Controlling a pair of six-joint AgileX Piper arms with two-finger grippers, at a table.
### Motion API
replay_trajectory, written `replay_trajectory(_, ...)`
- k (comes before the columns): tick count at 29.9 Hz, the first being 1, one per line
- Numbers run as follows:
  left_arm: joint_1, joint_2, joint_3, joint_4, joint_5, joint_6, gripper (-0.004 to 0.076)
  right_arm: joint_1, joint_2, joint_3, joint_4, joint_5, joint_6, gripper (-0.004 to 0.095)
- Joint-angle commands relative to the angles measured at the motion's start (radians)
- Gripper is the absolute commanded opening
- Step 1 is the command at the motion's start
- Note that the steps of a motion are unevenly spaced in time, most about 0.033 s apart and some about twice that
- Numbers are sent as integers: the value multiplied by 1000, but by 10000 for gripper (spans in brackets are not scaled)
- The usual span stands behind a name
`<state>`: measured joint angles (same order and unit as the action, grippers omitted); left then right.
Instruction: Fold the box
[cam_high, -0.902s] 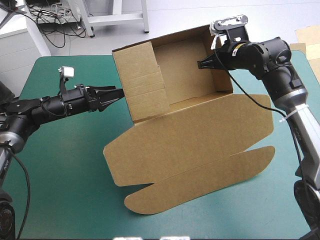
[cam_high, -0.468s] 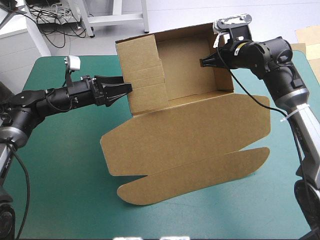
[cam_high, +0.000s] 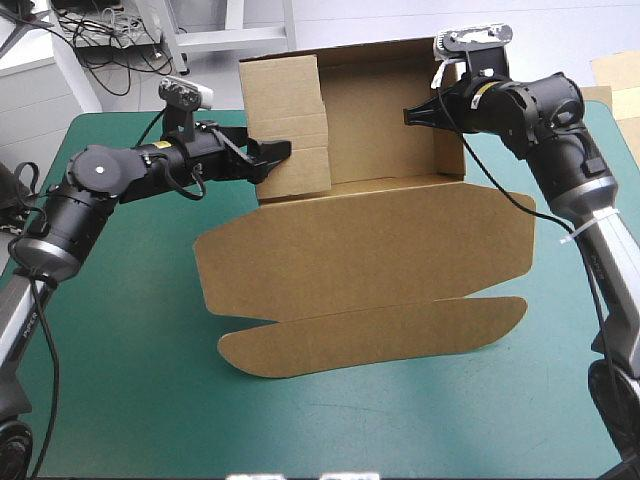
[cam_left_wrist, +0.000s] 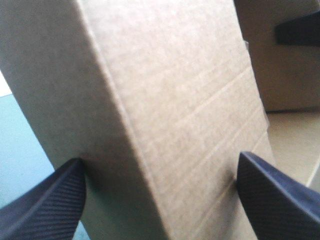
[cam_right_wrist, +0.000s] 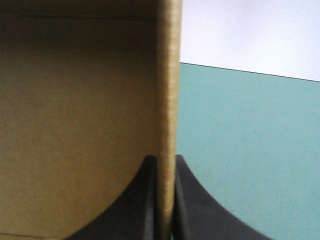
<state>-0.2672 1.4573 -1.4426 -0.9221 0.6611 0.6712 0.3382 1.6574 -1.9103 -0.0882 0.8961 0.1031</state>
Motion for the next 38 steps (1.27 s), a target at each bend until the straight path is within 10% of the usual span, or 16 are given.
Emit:
replay_trajectory(1, -77, -18, -119, 234, -69, -293, 571, 10, -48, -27, 26, -77, 10, -12)
replay_trajectory(10, -177, 41, -241, 661, -69, -698, 430, 10, -48, -27, 26, -78, 25, -13)
replay_trajectory(27, -177, 66, -241, 666, -16, -740, -10, 10, -48, -27, 79, 27, -12, -14)
replay_trajectory(38, -173, 148, -241, 744, 249, -738, -6, 10, 19, -27, 94, 242, -57, -15)
